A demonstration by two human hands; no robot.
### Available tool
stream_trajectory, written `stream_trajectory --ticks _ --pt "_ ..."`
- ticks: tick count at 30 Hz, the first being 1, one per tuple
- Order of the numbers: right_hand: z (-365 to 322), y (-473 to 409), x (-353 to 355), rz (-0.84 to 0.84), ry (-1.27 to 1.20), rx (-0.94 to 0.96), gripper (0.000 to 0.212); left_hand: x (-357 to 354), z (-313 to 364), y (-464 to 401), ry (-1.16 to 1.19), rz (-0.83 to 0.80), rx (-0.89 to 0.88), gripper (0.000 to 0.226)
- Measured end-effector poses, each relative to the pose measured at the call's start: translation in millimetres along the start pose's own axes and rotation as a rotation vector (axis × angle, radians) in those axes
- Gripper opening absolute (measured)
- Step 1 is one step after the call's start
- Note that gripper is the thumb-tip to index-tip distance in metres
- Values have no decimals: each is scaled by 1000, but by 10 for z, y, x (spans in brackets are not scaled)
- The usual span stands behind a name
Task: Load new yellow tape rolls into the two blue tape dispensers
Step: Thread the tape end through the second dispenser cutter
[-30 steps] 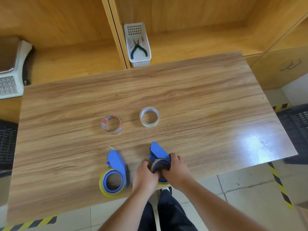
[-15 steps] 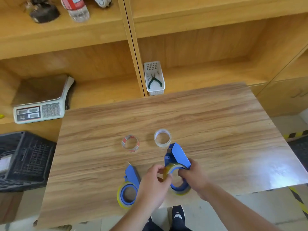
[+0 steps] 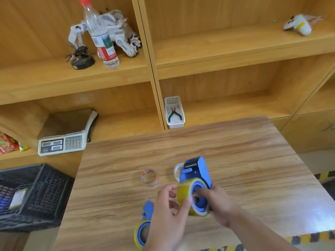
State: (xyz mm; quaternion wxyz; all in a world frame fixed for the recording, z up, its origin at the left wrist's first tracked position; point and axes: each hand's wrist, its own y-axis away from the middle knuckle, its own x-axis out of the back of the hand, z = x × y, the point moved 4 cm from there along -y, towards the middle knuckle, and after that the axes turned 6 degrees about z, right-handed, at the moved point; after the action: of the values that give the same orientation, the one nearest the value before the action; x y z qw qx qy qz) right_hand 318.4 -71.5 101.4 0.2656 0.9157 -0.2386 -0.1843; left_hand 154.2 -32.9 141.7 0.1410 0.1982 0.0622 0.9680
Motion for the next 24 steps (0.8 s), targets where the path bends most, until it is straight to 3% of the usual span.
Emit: stream_trajectory --ticks 6,13,19,24 --pt "40 126 -118 -254 -69 -168 38 346 294 -156 -172 -190 -300 43" --pt "160 248 -188 -397 -45 -268 35 448 471 -187 -250 -324 -439 10" --pt "177 416 -210 -459 44 -315 35 477 612 -222 -570 -512 -642 19" --pt "226 582 -309 -486 67 -366 16 356 893 -333 -689 -658 -773 26"
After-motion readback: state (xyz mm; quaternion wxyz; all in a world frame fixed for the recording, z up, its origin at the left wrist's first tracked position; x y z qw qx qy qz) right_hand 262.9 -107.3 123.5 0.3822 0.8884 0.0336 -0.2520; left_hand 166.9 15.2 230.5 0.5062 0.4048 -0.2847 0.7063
